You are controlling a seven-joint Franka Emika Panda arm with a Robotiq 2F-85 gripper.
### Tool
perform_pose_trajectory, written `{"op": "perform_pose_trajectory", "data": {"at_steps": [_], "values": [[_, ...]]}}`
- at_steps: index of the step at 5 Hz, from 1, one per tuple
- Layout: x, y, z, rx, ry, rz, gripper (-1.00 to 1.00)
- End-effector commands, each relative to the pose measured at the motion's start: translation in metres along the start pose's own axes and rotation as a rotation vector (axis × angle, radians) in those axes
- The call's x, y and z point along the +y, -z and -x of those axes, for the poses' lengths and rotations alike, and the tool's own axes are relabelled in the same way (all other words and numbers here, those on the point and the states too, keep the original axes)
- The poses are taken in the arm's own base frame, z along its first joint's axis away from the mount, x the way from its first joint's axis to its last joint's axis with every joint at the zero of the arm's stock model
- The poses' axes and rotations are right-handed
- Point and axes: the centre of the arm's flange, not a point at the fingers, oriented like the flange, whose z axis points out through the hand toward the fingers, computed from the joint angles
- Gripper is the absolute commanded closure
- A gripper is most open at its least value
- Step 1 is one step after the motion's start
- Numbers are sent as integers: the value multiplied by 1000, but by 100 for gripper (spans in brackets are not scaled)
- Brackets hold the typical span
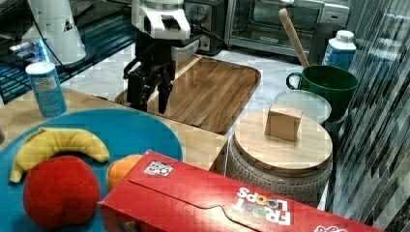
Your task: Open the drawer.
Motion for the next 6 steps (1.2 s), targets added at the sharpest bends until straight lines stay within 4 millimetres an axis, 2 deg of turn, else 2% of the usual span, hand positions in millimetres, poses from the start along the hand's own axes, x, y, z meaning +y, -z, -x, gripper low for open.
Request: {"op": "perform_pose_trajectory", "data": {"at_steps": [1, 2, 3, 4, 5, 6], "values": [[-48, 39, -43, 147, -6, -5, -100], [-67, 40, -54, 137, 34, -46, -100], [-96, 43, -63, 83, -11, -56, -100], [-110, 42, -63, 51, 0, -85, -100], [-133, 43, -66, 25, 39, -124, -100], [-166, 46, -69, 50, 44, -144, -100]]}}
